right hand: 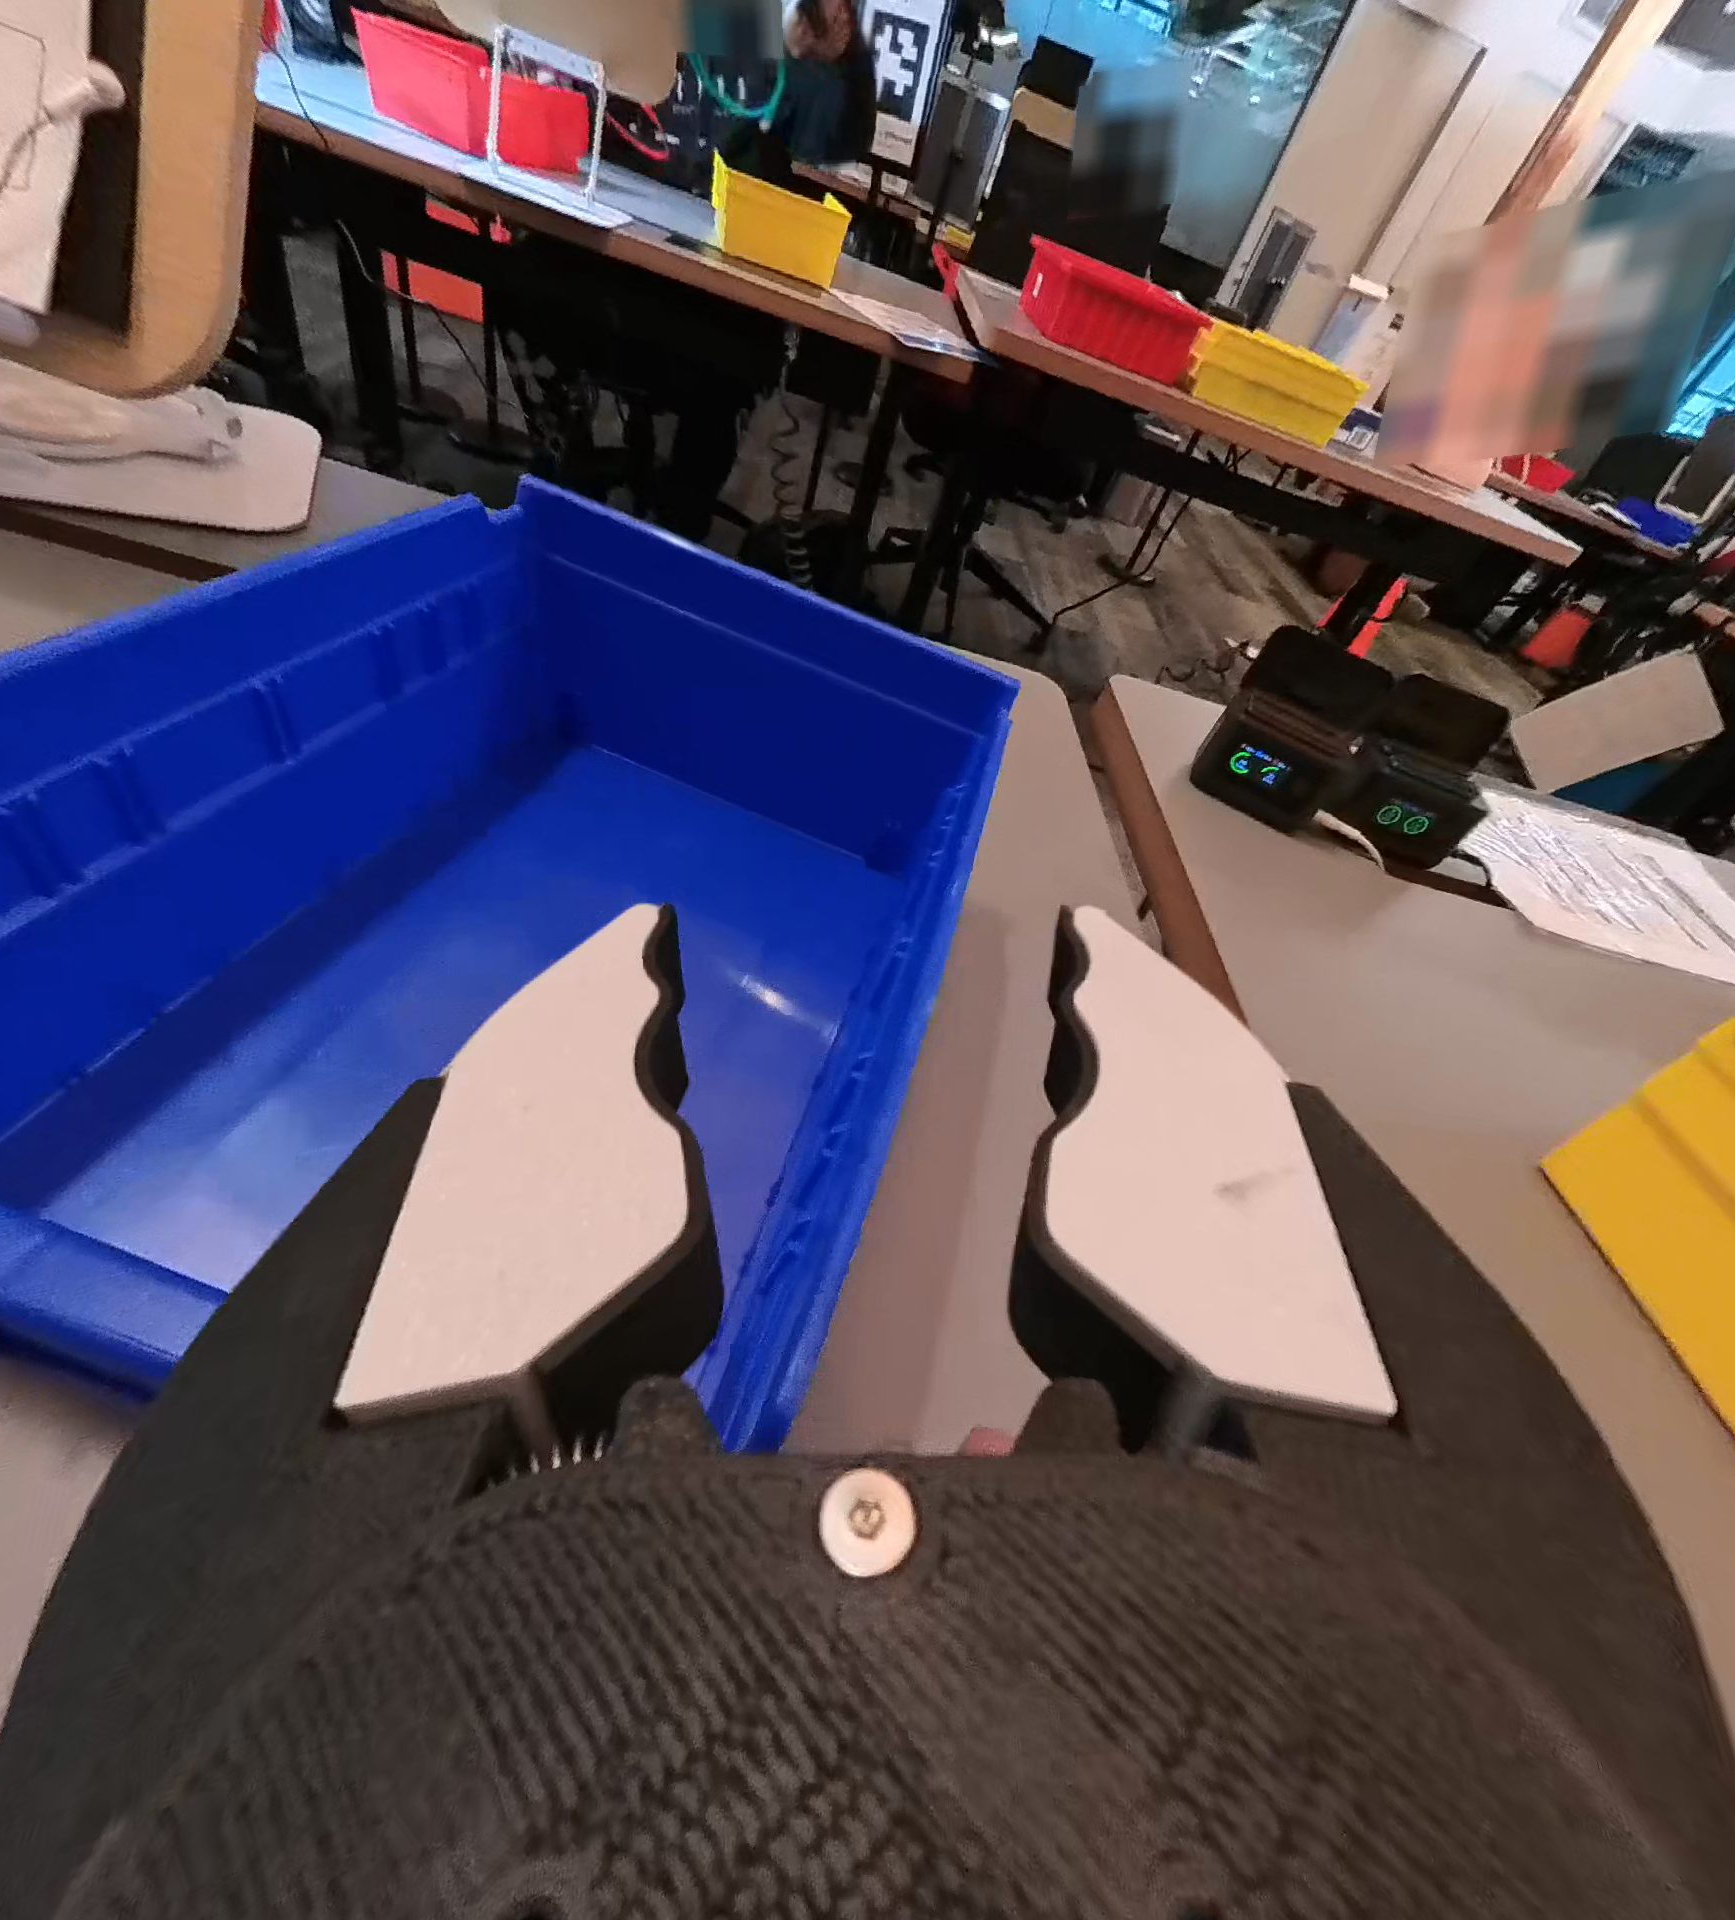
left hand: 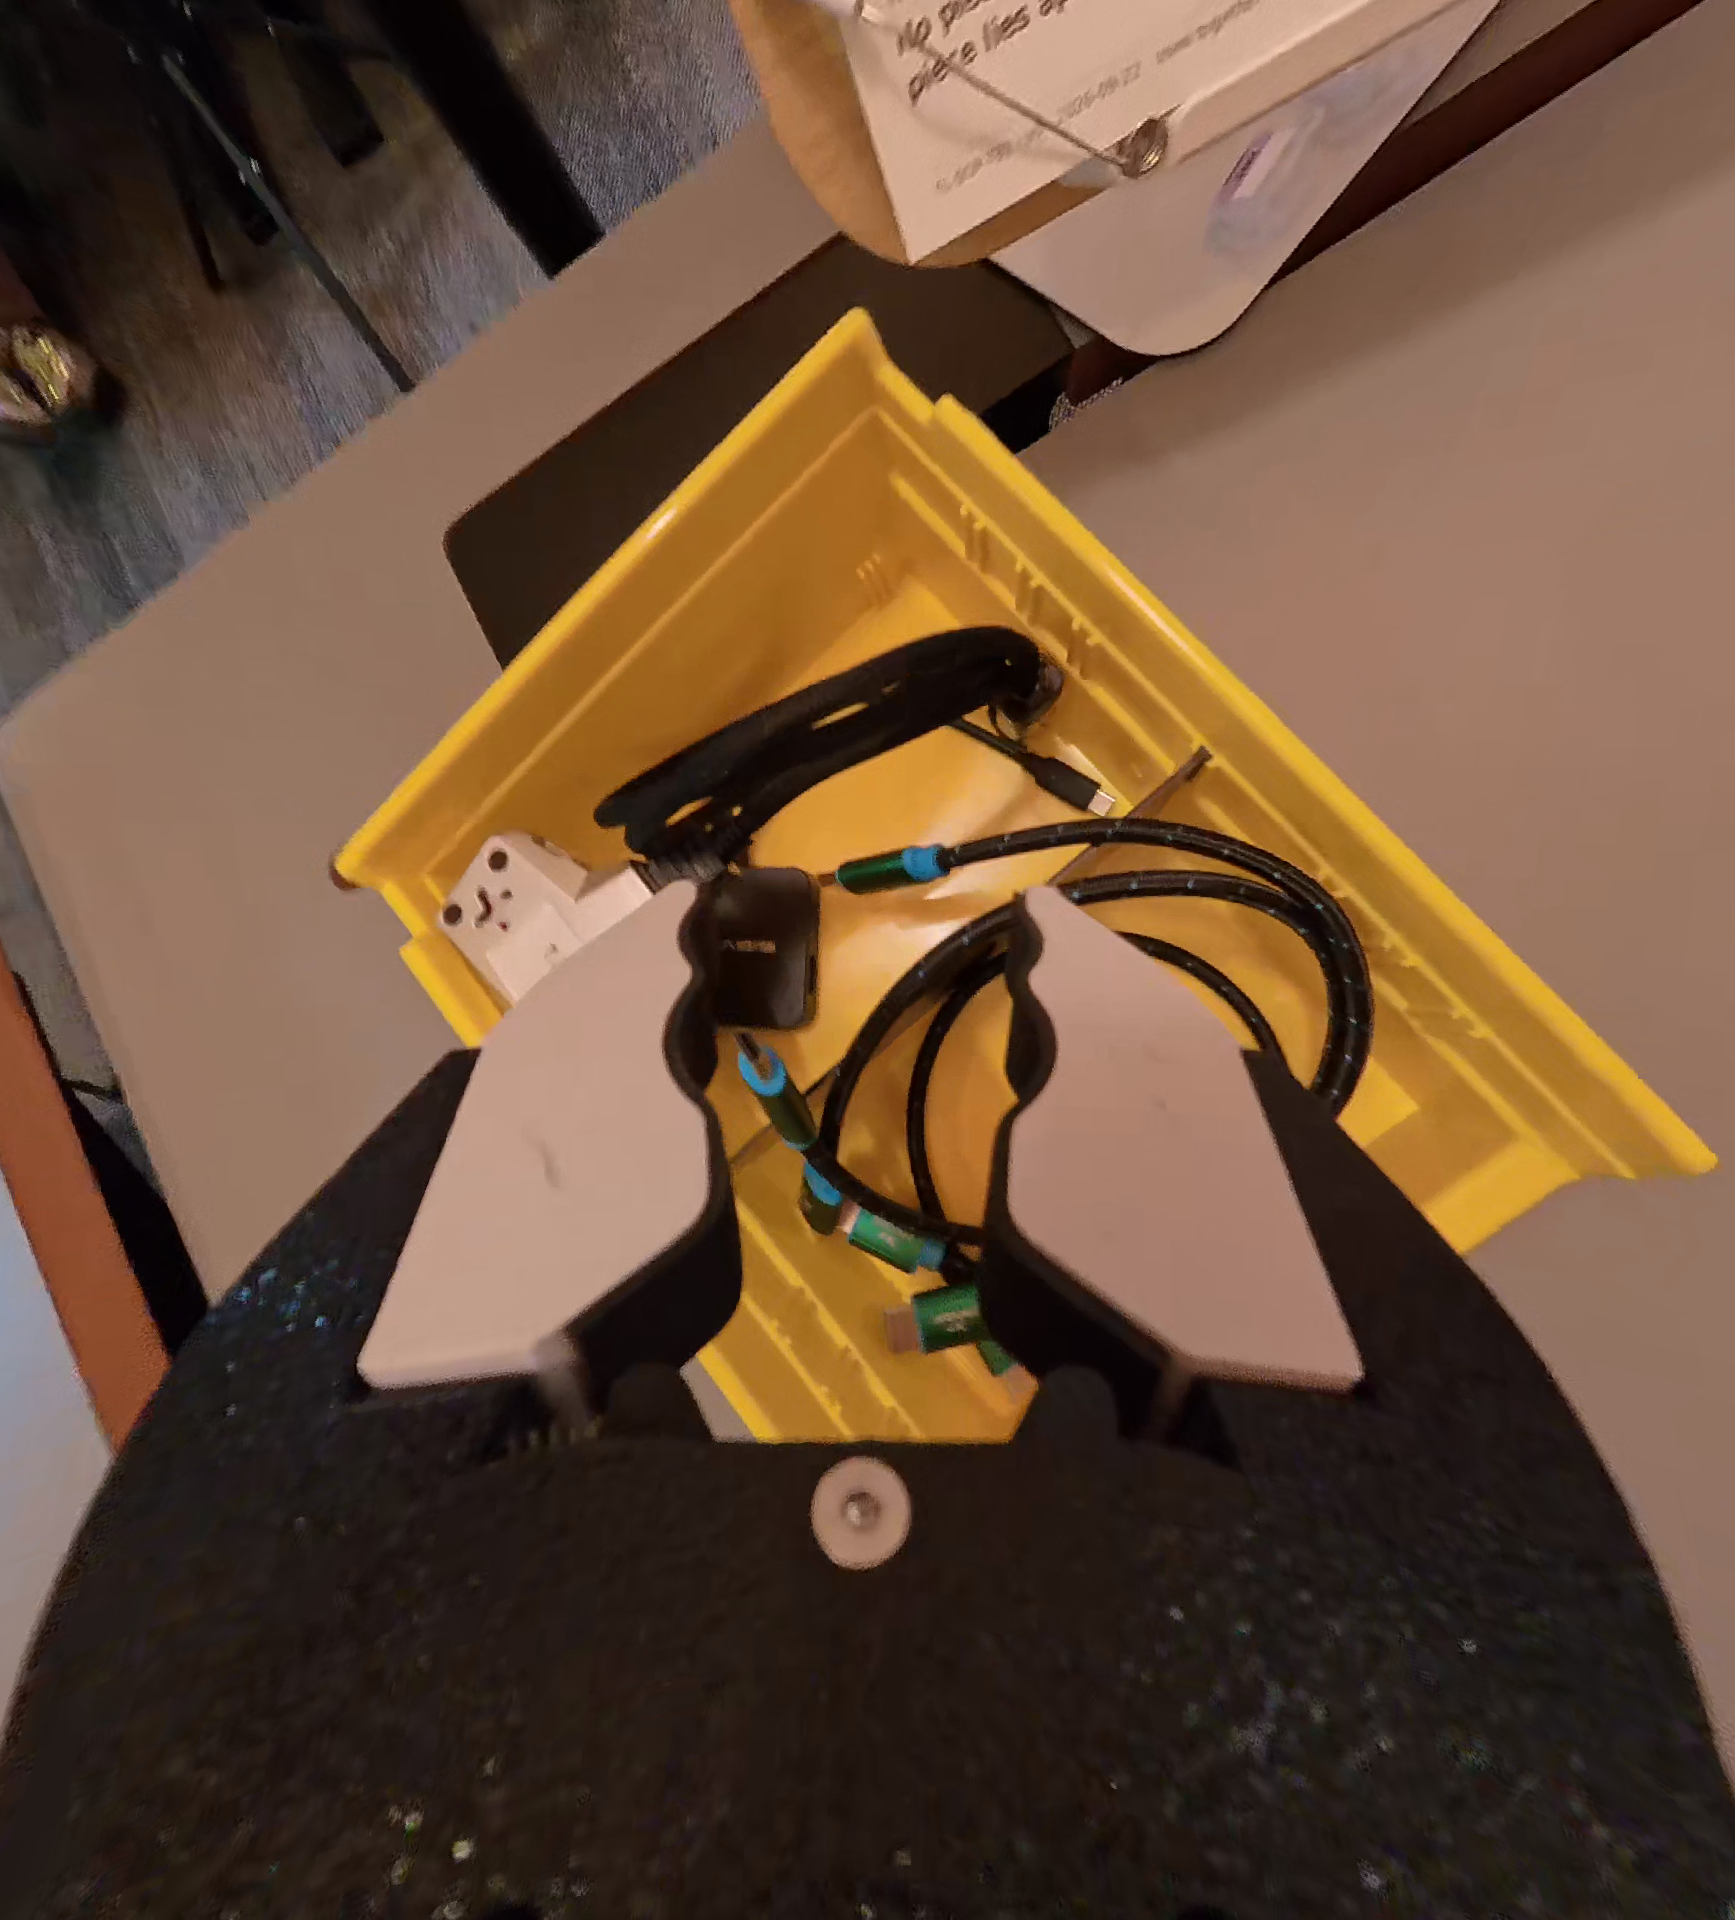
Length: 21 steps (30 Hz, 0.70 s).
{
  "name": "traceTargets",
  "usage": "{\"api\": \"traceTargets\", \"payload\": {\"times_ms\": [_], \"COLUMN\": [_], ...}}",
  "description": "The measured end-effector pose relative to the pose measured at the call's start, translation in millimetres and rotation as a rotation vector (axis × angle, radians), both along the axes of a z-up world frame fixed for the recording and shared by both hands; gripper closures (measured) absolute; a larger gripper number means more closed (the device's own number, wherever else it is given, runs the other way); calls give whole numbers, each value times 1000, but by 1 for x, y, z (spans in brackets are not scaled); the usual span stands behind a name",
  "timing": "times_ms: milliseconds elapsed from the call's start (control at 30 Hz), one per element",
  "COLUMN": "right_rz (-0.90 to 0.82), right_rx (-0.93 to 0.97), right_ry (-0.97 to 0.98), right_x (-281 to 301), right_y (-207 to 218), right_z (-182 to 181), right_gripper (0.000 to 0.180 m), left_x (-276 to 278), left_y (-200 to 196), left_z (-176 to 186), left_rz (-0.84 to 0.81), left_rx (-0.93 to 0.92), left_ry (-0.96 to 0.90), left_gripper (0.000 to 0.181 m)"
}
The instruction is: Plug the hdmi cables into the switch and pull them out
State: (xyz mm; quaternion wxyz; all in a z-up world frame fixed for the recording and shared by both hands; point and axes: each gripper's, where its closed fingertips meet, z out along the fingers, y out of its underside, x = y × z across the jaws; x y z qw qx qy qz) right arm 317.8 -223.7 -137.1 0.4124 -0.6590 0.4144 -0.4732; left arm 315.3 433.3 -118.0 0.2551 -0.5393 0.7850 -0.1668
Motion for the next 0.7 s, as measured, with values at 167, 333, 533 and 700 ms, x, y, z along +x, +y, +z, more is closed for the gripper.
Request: {"api": "traceTargets", "payload": {"times_ms": [167,333,533,700], "right_rz": [40,47,25,31], "right_rx": [84,87,90,82], "right_ry": [-27,-10,-9,18], "right_x": [-1,-1,0,2], "right_y": [5,3,-7,-7], "right_z": [8,3,2,-7], "right_gripper": [114,114,114,115], "left_x": [21,40,51,55], "left_y": [0,4,34,55], "left_z": [-1,-25,-63,-88], "left_rz": [-192,-351,-436,-425], "left_rx": [241,380,571,649], "left_ry": [-8,105,299,407], "left_gripper": [127,123,120,146]}}
